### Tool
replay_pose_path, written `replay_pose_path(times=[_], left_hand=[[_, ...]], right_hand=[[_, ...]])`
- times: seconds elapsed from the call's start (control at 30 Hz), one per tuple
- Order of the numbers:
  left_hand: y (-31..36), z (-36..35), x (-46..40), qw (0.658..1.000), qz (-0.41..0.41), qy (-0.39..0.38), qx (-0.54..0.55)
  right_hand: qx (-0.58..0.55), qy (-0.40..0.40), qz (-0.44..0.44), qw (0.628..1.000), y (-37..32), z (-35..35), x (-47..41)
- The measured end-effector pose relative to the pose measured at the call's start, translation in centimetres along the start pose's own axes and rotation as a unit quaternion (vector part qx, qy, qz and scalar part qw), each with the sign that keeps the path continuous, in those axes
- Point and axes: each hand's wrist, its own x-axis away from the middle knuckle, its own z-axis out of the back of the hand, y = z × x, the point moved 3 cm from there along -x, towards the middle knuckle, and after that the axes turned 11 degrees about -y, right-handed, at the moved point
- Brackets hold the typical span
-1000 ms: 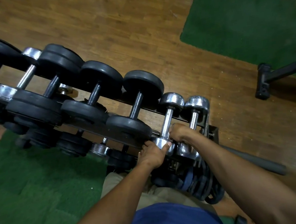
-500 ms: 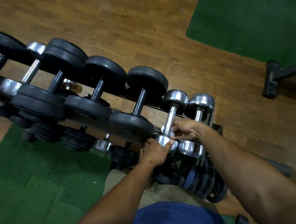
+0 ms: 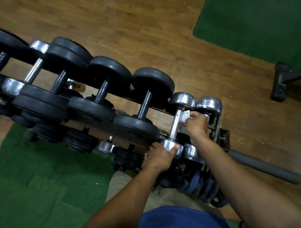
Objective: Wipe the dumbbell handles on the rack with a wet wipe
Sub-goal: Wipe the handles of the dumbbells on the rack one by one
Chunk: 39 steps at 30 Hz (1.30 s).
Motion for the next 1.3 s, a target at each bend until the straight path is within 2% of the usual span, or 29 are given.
replay_pose_path(times=[0.07,0.13,0.2,0.27,0.3,0.33,0.37,0.47,0.57,0.67,0.77,0.93,0.97,1.0,1.07,1.13,1.23,1.3], left_hand=[[-0.1,-0.1,0.0,1.000,-0.001,0.005,0.005],[-0.1,-0.1,0.0,1.000,-0.006,0.009,0.009],[0.0,-0.1,0.1,1.000,-0.009,0.007,0.012],[0.1,0.0,0.3,1.000,-0.013,0.008,0.013],[0.2,0.0,0.4,1.000,-0.015,0.010,0.014],[0.2,0.0,0.4,1.000,-0.015,0.011,0.015],[0.2,0.0,0.4,1.000,-0.016,0.011,0.015],[-0.1,0.0,0.3,1.000,-0.010,0.006,0.020],[-0.2,-0.1,0.3,1.000,-0.012,0.002,0.026],[-0.1,0.0,0.5,1.000,-0.015,0.004,0.025],[0.1,0.2,1.0,1.000,-0.020,0.004,0.021],[0.2,0.3,1.1,1.000,-0.023,0.006,0.017],[0.2,0.3,1.1,1.000,-0.022,0.006,0.014],[0.3,0.4,1.2,1.000,-0.021,0.005,0.011],[0.3,0.4,1.3,1.000,-0.020,0.002,0.008],[0.3,0.4,1.2,1.000,-0.020,-0.003,0.009],[0.5,0.5,1.1,1.000,-0.018,-0.012,0.009],[0.4,0.7,1.1,1.000,-0.015,-0.021,0.013]], right_hand=[[0.129,0.006,0.136,0.982,-1.7,0.8,1.4],[0.280,-0.017,0.287,0.916,-3.8,0.7,2.2],[0.469,-0.064,0.366,0.801,-5.3,-0.1,1.6],[0.644,-0.100,0.390,0.651,-6.3,-1.3,0.9],[0.698,-0.114,0.393,0.587,-6.5,-1.9,0.7],[0.732,-0.131,0.395,0.540,-6.6,-2.4,0.5],[0.753,-0.144,0.395,0.505,-6.6,-3.0,0.3],[0.792,-0.179,0.381,0.441,-6.3,-4.7,-0.2],[0.821,-0.249,0.322,0.401,-5.6,-6.2,-0.3],[0.834,-0.330,0.213,0.387,-4.9,-7.8,0.0],[0.832,-0.386,0.144,0.372,-4.9,-9.3,0.4],[0.794,-0.441,0.111,0.404,-4.9,-9.4,0.5],[0.780,-0.447,0.113,0.424,-5.0,-9.1,0.4],[0.754,-0.457,0.107,0.459,-5.2,-8.6,0.3],[0.675,-0.480,0.099,0.552,-5.7,-7.6,0.3],[0.580,-0.509,0.101,0.628,-6.1,-6.2,0.4],[0.456,-0.540,0.085,0.702,-5.6,-3.4,0.9],[0.394,-0.513,0.096,0.757,-5.1,-1.0,0.8]])
